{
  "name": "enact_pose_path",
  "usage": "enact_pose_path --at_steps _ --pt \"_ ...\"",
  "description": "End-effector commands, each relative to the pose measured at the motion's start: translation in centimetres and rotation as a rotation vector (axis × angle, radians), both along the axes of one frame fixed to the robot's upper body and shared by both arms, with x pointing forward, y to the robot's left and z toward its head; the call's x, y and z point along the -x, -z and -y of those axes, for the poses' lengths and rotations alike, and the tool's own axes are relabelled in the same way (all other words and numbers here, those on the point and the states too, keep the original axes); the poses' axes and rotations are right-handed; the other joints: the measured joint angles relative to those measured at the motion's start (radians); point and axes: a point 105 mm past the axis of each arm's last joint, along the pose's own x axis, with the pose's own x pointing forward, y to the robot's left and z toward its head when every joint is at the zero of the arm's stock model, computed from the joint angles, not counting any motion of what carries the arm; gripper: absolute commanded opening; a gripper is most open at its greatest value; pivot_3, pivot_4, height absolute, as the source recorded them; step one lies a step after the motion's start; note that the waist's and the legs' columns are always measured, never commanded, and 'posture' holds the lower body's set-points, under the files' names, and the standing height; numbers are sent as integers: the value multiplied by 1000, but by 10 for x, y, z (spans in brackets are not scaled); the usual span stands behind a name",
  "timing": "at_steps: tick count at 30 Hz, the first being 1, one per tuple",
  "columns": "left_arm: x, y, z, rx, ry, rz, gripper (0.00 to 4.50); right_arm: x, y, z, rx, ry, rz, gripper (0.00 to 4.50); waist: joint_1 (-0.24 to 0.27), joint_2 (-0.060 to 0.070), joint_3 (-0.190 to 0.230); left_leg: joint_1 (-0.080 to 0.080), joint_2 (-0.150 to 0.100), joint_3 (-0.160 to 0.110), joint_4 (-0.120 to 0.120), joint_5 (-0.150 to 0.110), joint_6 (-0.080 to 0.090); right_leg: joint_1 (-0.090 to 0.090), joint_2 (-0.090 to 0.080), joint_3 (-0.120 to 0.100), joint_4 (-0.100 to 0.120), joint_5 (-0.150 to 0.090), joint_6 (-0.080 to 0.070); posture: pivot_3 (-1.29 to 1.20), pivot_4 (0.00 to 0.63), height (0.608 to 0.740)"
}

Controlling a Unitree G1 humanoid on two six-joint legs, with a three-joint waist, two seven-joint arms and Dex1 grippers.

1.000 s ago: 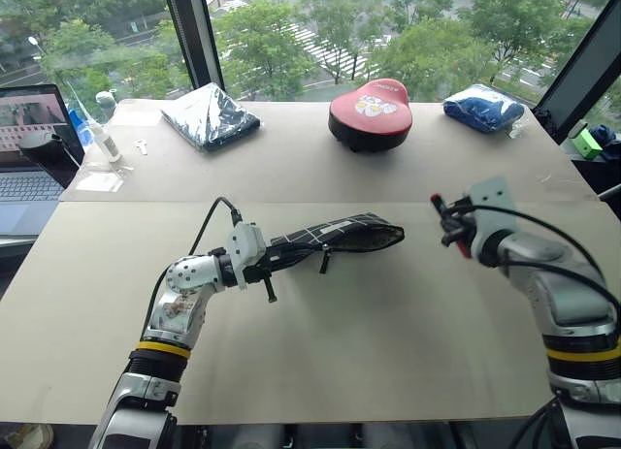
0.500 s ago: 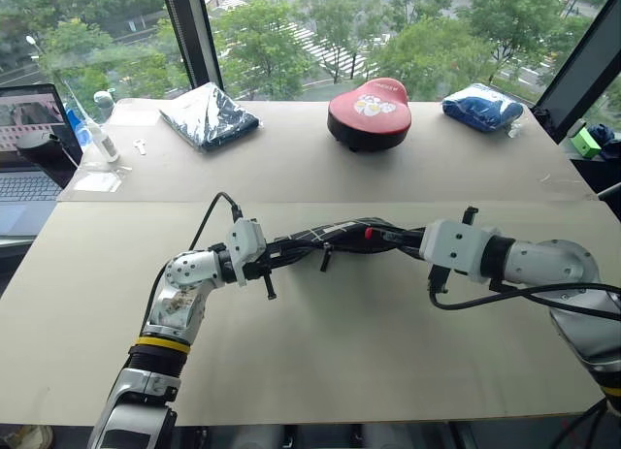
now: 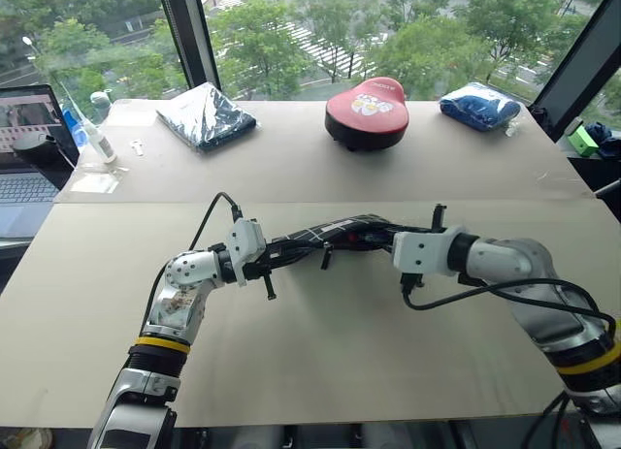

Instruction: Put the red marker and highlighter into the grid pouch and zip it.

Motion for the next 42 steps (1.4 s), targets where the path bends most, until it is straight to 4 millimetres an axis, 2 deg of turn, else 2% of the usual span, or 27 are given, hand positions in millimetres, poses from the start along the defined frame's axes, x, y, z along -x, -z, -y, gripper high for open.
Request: enact_pose_path --at_steps 1,7,10,12,14,18,22,25,26,27,28,30,32,34,37,39,42 --pt "-1 -11 2 19 14 36 0 -4 -5 -21 25 -87 65 459 0 0 0 0 0 0 0 0 0 0 0 0 0 0 0 0 150 740" --pt "-4 -13 2 24 14 41 0 -2 2 -51 22 -216 105 459 0 0 0 -2 -1 0 0 1 -1 -2 0 0 1 0 0 0 150 740" --pt "-3 -13 2 25 12 41 0 -5 1 -57 10 -250 148 459 -2 0 0 -2 -1 0 0 1 -2 -2 0 0 2 0 0 0 150 740" --pt "-2 -12 1 25 9 41 0 -8 1 -56 -6 -245 139 1461 -1 0 0 -2 -1 0 0 2 -3 -2 0 0 2 0 0 0 150 740" --pt "-3 -12 0 25 4 42 0 -12 -3 -52 -32 -226 139 1902 -2 0 0 -2 -1 0 0 2 -3 -3 0 0 2 0 0 0 150 740" --pt "-2 -12 -1 26 -1 42 0 -26 -24 -34 -64 -145 210 3291 -2 0 0 -2 -1 0 0 2 -3 -3 0 0 2 0 0 0 150 740" --pt "-1 -12 -1 25 -3 42 0 -36 -53 -6 -153 -61 245 3291 -1 0 0 -2 -1 0 0 2 -3 -3 0 0 2 0 0 0 150 740" --pt "-1 -12 -1 24 -4 42 0 -33 -60 16 -221 -10 183 3291 0 0 0 -2 -1 0 0 2 -3 -3 0 0 2 0 0 0 150 740" --pt "-1 -12 -2 24 -5 42 0 -30 -61 24 -285 23 103 3291 0 0 0 -2 -1 0 0 2 -3 -3 0 0 2 0 0 0 150 740" --pt "-1 -12 -2 24 -4 41 0 -17 -55 35 -402 59 -114 3291 2 0 0 -2 -1 0 0 2 -3 -2 0 0 2 0 0 0 150 740" --pt "-1 -12 -2 24 -4 41 0 -4 -50 38 -473 57 -287 3291 5 0 0 -2 -1 0 0 1 -2 -2 0 0 2 0 0 0 150 740" --pt "-1 -11 -2 22 -1 39 0 21 -56 41 -637 27 -508 3291 8 0 0 -3 0 -1 -1 0 0 -2 -1 0 1 0 0 0 150 740" --pt "-1 -11 -2 22 1 38 0 37 -60 46 -697 24 -602 3291 5 0 0 -4 1 -1 -1 -3 5 -2 -2 0 1 0 -1 0 150 740" --pt "-1 -11 -1 22 3 36 0 52 -50 55 -727 60 -704 3291 2 0 0 -4 1 -1 -1 -4 7 -3 -4 1 0 0 -1 0 150 740" --pt "-1 -11 -2 21 3 35 0 66 -42 58 -743 81 -773 3291 6 0 0 -3 2 -2 -1 -5 8 -2 -4 0 -2 0 -1 0 150 740" --pt "-1 -10 -2 20 5 34 0 72 -22 57 -724 135 -825 3291 7 0 0 -3 1 -2 -1 -5 7 -2 -4 0 -1 0 -1 0 150 740" --pt "-1 -10 -2 19 9 31 0 77 9 44 -654 182 -853 3291 7 0 0 -3 1 -2 0 -4 7 -2 -4 0 0 0 -1 0 150 740"
